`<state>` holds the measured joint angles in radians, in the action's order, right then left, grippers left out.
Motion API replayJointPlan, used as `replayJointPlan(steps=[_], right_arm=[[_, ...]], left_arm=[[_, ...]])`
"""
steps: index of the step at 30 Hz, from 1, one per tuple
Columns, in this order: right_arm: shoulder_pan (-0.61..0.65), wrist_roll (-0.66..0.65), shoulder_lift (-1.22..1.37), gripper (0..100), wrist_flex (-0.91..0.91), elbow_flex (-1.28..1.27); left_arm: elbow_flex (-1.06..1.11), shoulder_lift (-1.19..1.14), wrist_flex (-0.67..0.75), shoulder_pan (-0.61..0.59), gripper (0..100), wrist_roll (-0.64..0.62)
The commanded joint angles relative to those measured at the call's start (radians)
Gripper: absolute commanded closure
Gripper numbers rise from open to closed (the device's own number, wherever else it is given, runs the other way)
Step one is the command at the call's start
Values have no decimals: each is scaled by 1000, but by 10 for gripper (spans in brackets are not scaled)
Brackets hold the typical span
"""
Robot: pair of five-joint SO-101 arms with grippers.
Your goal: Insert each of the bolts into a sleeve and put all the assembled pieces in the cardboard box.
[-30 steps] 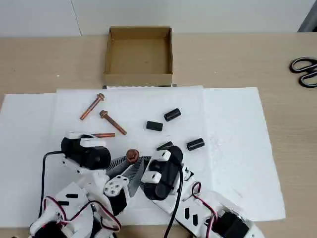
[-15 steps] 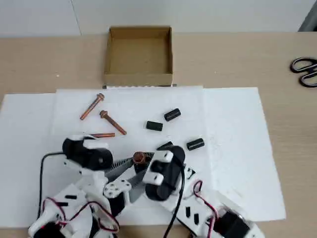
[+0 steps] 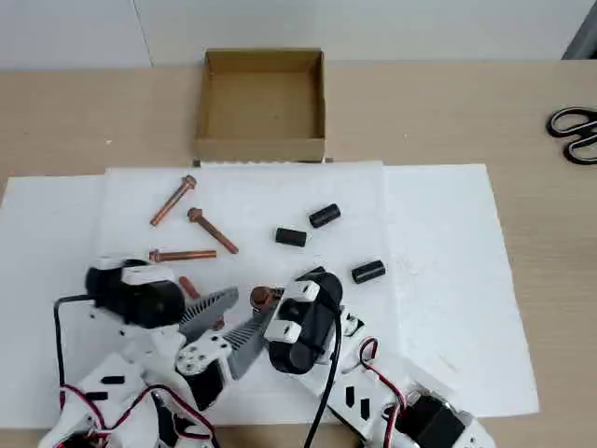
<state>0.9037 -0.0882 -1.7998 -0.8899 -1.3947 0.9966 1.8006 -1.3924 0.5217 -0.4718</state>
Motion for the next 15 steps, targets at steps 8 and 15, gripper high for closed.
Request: replayJointPlan(steps=[8,15], right_arm=[[-139,-2,-12,995,36,-3],[-344,-2,-12,995,-4,-60]], left_arm=[[-35,0,2,-311,994,206],[275,0,170,-589,994,284]])
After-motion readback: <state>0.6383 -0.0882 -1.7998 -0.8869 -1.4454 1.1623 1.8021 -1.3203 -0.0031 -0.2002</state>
